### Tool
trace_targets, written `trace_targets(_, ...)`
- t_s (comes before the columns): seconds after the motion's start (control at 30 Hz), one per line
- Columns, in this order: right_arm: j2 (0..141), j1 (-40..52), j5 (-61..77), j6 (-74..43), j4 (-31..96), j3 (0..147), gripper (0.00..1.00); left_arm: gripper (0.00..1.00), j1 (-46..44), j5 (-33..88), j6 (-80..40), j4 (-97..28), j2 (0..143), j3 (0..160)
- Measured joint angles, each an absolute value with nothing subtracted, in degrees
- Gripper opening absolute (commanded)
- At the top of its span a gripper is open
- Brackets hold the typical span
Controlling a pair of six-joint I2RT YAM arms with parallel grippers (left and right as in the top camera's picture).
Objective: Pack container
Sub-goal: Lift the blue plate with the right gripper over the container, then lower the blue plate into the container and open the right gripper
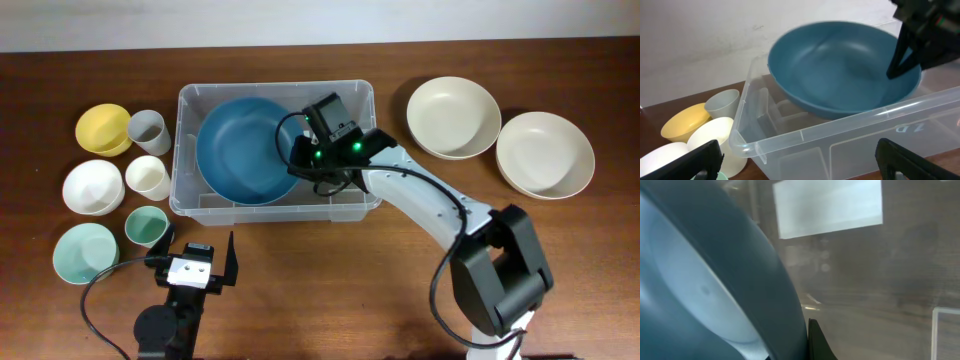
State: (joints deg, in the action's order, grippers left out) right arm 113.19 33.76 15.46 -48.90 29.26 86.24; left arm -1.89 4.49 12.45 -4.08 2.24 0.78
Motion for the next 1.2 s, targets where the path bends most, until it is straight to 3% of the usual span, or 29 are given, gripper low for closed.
trace_targets(0.3, 116.38, 33.76, 15.51, -49.98, 27.99, 86.24, 0.09, 1.0, -1.89, 4.49, 12.45, -4.08, 2.24, 0.78)
trace_targets(1.2, 120.22, 33.76, 20.32, -51.27, 26.44, 86.24, 0.11, 1.0, -1.89, 4.49, 12.45, -4.08, 2.24, 0.78)
